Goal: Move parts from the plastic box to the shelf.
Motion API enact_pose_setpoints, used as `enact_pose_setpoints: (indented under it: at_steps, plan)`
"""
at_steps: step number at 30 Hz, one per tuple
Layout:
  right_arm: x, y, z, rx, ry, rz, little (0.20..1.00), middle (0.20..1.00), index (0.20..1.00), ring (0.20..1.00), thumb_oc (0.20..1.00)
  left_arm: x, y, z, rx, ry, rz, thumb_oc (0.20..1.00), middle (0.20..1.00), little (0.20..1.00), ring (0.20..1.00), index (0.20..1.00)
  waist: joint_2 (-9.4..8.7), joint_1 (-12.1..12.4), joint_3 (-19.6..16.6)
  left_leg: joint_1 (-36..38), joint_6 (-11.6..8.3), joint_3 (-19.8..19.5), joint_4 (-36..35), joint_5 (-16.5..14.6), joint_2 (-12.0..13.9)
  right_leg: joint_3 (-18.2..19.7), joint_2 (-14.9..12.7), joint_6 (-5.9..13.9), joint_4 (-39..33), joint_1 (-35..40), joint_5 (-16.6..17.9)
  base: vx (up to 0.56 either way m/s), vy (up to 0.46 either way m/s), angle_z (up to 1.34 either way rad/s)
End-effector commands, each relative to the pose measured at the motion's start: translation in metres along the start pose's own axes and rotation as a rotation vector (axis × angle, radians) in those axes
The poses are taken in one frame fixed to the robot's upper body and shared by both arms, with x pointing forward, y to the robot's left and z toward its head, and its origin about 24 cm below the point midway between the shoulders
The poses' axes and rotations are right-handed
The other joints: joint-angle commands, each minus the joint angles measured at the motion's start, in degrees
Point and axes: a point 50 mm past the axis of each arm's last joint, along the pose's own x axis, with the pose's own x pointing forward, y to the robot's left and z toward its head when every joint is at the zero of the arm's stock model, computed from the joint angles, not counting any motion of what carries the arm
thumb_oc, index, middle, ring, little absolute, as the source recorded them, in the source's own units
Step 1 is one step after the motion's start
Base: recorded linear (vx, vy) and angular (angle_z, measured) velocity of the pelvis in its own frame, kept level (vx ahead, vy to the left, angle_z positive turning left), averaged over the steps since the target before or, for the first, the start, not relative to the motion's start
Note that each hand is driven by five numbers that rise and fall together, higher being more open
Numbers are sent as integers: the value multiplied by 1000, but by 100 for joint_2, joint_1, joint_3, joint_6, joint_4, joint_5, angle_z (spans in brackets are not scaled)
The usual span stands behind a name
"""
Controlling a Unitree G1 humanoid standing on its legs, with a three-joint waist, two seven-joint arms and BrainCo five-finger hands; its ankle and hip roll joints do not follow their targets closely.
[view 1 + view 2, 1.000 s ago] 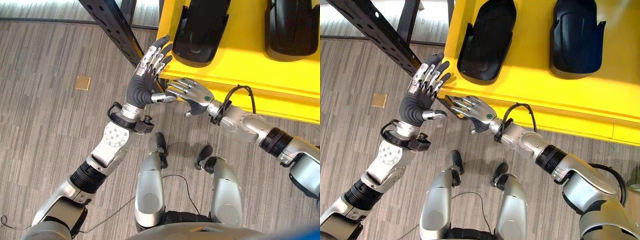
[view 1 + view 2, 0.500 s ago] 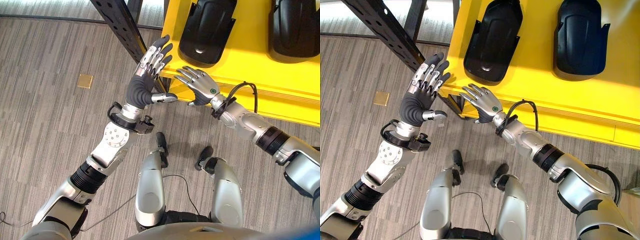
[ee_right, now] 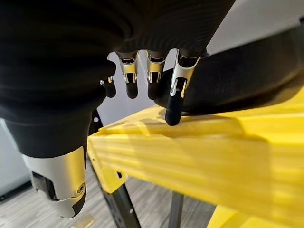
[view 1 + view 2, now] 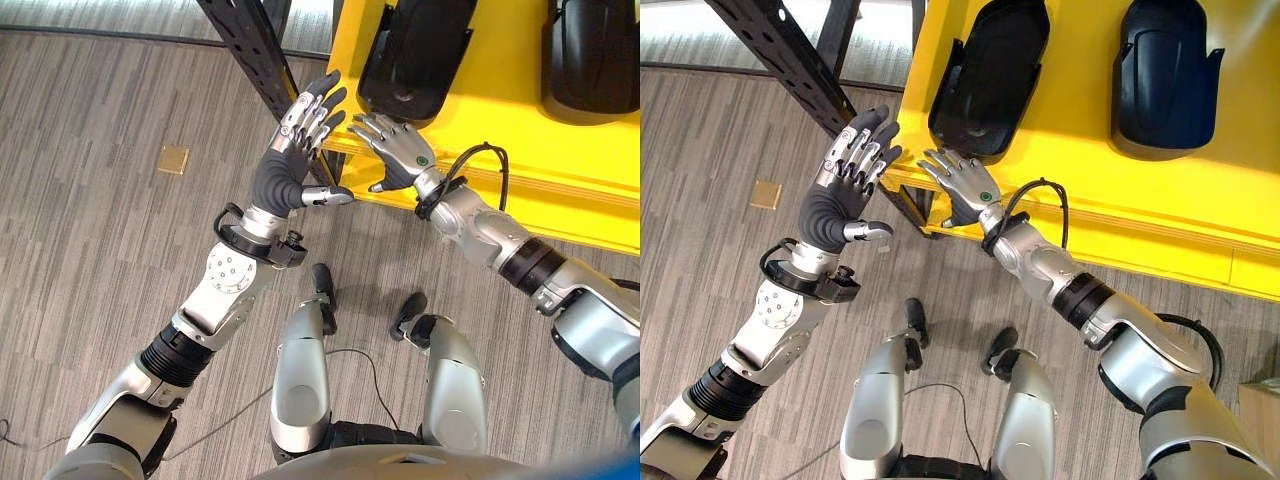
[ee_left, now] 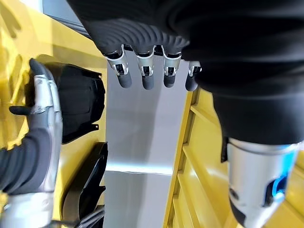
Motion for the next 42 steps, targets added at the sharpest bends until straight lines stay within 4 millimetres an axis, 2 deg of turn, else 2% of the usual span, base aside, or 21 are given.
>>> enact_pose_setpoints:
  at_steps: [1, 9, 19, 22, 25, 27, 28, 29, 32, 35, 36, 42]
  plan:
    - [-1, 2, -36, -28, 222, 60, 1000, 1000, 1000, 1000, 1000, 3, -12, 12, -66, -93, -32, 1000, 1000, 1000, 1000, 1000, 81, 153, -203, 165, -370, -45, -4, -60, 285, -119, -385, 717, 143, -36, 368, 0, 0, 0]
    - [-1, 4, -56, -67, 360, 113, 1000, 1000, 1000, 1000, 1000, 4, -12, 11, -86, -88, -45, 1000, 1000, 1000, 1000, 1000, 105, 235, -203, 136, -370, -73, 6, -44, 273, -174, -435, 727, 215, -38, 362, 15, 1, 7]
    - [-27, 21, -87, -141, 511, 243, 1000, 1000, 1000, 1000, 1000, -3, -6, 8, -92, -63, -44, 1000, 1000, 1000, 1000, 1000, 23, 216, -203, 137, -397, -36, -8, -13, 344, -150, -389, 731, 211, -39, 379, 7, -8, 2]
    - [-27, 21, -86, -133, 476, 251, 1000, 1000, 1000, 1000, 1000, -4, -5, 8, -92, -64, -44, 1000, 1000, 1000, 1000, 1000, 6, 194, -203, 140, -400, -37, -17, -11, 345, -114, -351, 735, 167, -38, 392, -11, -4, 0]
    - [-24, 23, -62, -73, 333, 249, 1000, 1000, 1000, 1000, 1000, -7, -4, 9, -97, -49, -29, 1000, 1000, 1000, 1000, 1000, -47, 117, -203, 155, -404, -11, -27, -15, 351, -56, -306, 755, 98, -30, 409, -29, 13, -1]
    - [-25, 24, -53, -50, 293, 263, 1000, 1000, 1000, 1000, 1000, -10, -3, 8, -98, -45, -23, 1000, 1000, 1000, 1000, 1000, -74, 84, -203, 162, -407, 1, -35, -15, 356, -39, -294, 760, 70, -27, 412, -33, 17, -5]
    - [-27, 25, -49, -41, 280, 268, 1000, 1000, 1000, 1000, 1000, -11, -3, 8, -99, -43, -20, 1000, 1000, 1000, 1000, 1000, -82, 68, -203, 166, -406, 9, -40, -13, 361, -28, -289, 762, 69, -32, 413, -45, 23, -12]
    - [-32, 26, -35, 5, 228, 281, 1000, 1000, 1000, 1000, 1000, -15, -2, 9, -90, -46, -12, 1000, 1000, 1000, 1000, 1000, -123, 7, -203, 190, -414, 38, -82, 0, 370, -1, -254, 774, 9, -23, 428, -43, 20, -17]
    - [-37, 24, -23, 28, 169, 259, 1000, 1000, 1000, 1000, 1000, -19, -1, 11, -79, -58, 4, 1000, 1000, 1000, 1000, 1000, -170, -55, -203, 217, -416, 74, -103, 2, 388, 34, -221, 780, -56, -10, 443, -46, 16, -13]
    - [-42, 17, -11, 44, 86, 225, 1000, 1000, 1000, 1000, 1000, -22, -1, 14, -62, -77, 21, 1000, 1000, 1000, 1000, 1000, -210, -116, -203, 258, -420, 98, -130, 6, 389, 78, -163, 791, -117, 17, 453, -38, 17, -7]
    - [-43, 9, -2, 71, 28, 209, 1000, 1000, 1000, 1000, 1000, -24, 0, 17, -46, -98, 30, 1000, 1000, 1000, 1000, 1000, -241, -154, -203, 286, -424, 107, -136, -2, 392, 100, -134, 796, -149, 42, 452, -41, 7, -7]
    - [-52, -13, 24, 152, -145, 242, 1000, 1000, 1000, 1000, 1000, -25, 4, 28, 4, -156, 51, 1000, 1000, 1000, 1000, 1000, -331, -225, -203, 416, -426, 133, -138, -37, 401, 157, -64, 801, -230, 178, 437, -17, -8, -8]
